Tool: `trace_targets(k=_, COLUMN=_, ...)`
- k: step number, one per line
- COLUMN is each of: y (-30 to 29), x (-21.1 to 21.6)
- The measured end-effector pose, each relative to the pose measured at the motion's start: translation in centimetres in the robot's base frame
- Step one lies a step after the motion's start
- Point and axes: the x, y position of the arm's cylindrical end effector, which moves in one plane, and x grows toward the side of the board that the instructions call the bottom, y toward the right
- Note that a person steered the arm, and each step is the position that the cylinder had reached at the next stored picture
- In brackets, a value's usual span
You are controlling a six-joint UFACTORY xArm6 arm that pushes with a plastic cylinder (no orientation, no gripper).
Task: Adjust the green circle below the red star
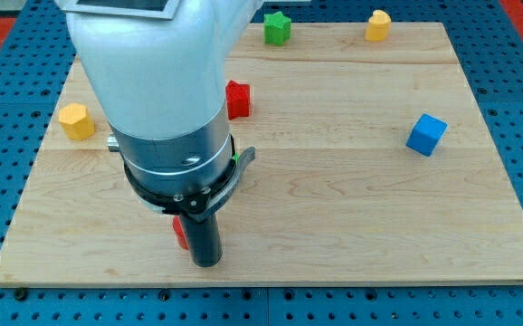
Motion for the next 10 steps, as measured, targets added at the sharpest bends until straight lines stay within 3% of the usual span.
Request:
trace_targets(k=1, y=4.3, x=-2.4)
trace_targets(k=2, y=0.3, x=-2.9)
trace_targets(k=3, y=-12.3, x=-1.6)
trace_targets(k=4, y=-13.2, x=-1.6)
trace_targets(k=5, y=-9.3, x=-1.6)
trace_targets(k=10, y=-11.8, x=-3.0)
